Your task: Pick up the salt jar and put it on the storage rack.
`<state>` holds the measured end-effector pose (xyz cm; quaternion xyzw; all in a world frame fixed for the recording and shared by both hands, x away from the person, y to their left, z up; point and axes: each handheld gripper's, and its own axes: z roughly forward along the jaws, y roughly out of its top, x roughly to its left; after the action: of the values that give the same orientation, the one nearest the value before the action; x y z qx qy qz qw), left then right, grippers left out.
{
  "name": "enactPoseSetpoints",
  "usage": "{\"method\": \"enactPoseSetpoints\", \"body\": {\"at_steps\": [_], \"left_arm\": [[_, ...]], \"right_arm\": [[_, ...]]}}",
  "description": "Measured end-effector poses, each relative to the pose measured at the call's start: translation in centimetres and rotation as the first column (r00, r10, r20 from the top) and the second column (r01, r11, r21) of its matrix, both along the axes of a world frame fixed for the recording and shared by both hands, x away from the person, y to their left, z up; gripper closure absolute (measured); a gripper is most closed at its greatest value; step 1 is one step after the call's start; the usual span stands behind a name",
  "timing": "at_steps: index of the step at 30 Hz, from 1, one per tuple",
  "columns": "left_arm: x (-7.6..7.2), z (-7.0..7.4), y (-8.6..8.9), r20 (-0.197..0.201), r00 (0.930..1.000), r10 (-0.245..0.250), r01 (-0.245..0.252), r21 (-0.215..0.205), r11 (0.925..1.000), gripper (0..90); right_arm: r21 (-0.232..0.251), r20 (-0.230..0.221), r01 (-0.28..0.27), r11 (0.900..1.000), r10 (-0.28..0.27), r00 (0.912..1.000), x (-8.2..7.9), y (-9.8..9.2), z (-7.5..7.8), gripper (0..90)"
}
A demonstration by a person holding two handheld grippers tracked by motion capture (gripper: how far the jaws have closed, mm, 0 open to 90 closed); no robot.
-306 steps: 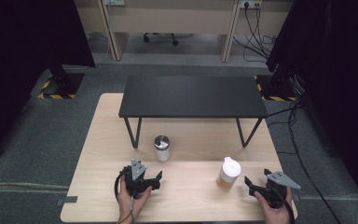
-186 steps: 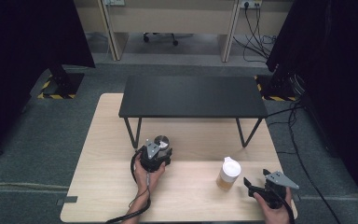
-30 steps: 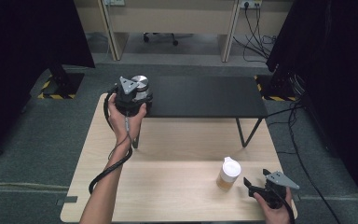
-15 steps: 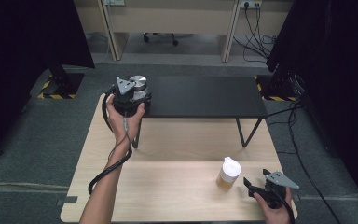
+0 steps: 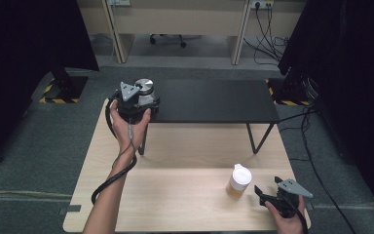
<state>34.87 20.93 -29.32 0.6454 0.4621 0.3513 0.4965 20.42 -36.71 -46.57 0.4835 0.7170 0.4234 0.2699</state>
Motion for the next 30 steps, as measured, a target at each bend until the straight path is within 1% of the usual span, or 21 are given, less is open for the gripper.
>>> {"method": "enactPoseSetpoints", "body": {"at_steps": [2,4,7,11,13,15,17,19,21,23,26,27,29,30], "left_arm": [[-0.8,-0.3,-0.2,0.016,0.9999,0.001,-0.001,0.002,1.0,10.1],[-1.5,-0.5,-0.4,0.03,0.9995,0.004,-0.004,0.014,0.9999,5.7],[-2.3,-0.8,-0.4,0.044,0.999,0.006,-0.006,0.007,1.0,2.7],[-3.0,-1.0,-0.2,0.05,0.9987,0.009,-0.01,0.024,0.9997,2.6],[-3.3,-1.2,0.1,0.047,0.9989,0.004,-0.005,0.019,0.9998,2.3],[-3.7,-1.5,0.2,0.051,0.9987,-0.002,0.0,0.031,0.9995,2.4],[-4.1,-1.8,0.4,0.055,0.9985,0.0,-0.002,0.026,0.9997,3.0],[-4.5,-2.1,0.6,0.056,0.9984,0.002,-0.004,0.031,0.9995,3.0],[-4.9,-2.5,0.9,0.056,0.9984,0.001,-0.002,0.017,0.9999,3.0],[-5.4,-3.0,0.9,0.055,0.9985,-0.003,0.002,0.025,0.9997,3.0],[-6.2,-3.7,0.9,0.069,0.9976,-0.01,0.008,0.027,0.9996,3.1],[-6.4,-4.0,0.8,0.076,0.9971,-0.01,0.008,0.021,0.9997,3.3],[-6.8,-4.4,0.8,0.077,0.9969,-0.017,0.017,0.005,0.9998,3.4],[-7.0,-4.6,0.8,0.078,0.9967,-0.024,0.023,0.004,0.9997,3.4]], "right_arm": [[0.001,0.0,0.001,1.0,-0.001,1.0,0.0,0.0,0.0,9.1],[0.005,-0.002,0.003,1.0,-0.003,1.0,0.0,0.0,0.0,9.1],[0.009,-0.002,0.006,1.0,-0.006,1.0,0.0,-0.1,0.0,9.1],[0.005,-0.001,0.006,1.0,-0.006,1.0,0.0,0.0,0.0,9.1],[0.007,-0.001,0.007,1.0,-0.007,1.0,0.0,0.0,0.0,9.1],[0.008,-0.001,0.007,1.0,-0.007,1.0,0.0,-0.1,0.0,9.1],[0.008,-0.002,0.007,1.0,-0.007,1.0,0.0,-0.1,0.0,9.1],[0.006,-0.002,0.008,1.0,-0.008,1.0,0.0,0.0,0.0,9.1],[0.005,0.0,0.007,1.0,-0.007,1.0,0.0,0.0,0.0,9.1],[0.005,0.0,0.008,1.0,-0.008,1.0,0.0,0.0,0.0,9.1],[0.0,-0.001,0.006,1.0,-0.006,1.0,0.0,0.0,0.0,9.1],[-0.002,0.001,0.005,1.0,-0.005,1.0,0.0,0.0,0.0,9.1],[-0.002,0.004,0.006,1.0,-0.006,1.0,0.0,0.1,0.0,9.1],[-0.001,0.003,0.007,1.0,-0.007,1.0,0.0,0.0,0.0,9.1]]}}
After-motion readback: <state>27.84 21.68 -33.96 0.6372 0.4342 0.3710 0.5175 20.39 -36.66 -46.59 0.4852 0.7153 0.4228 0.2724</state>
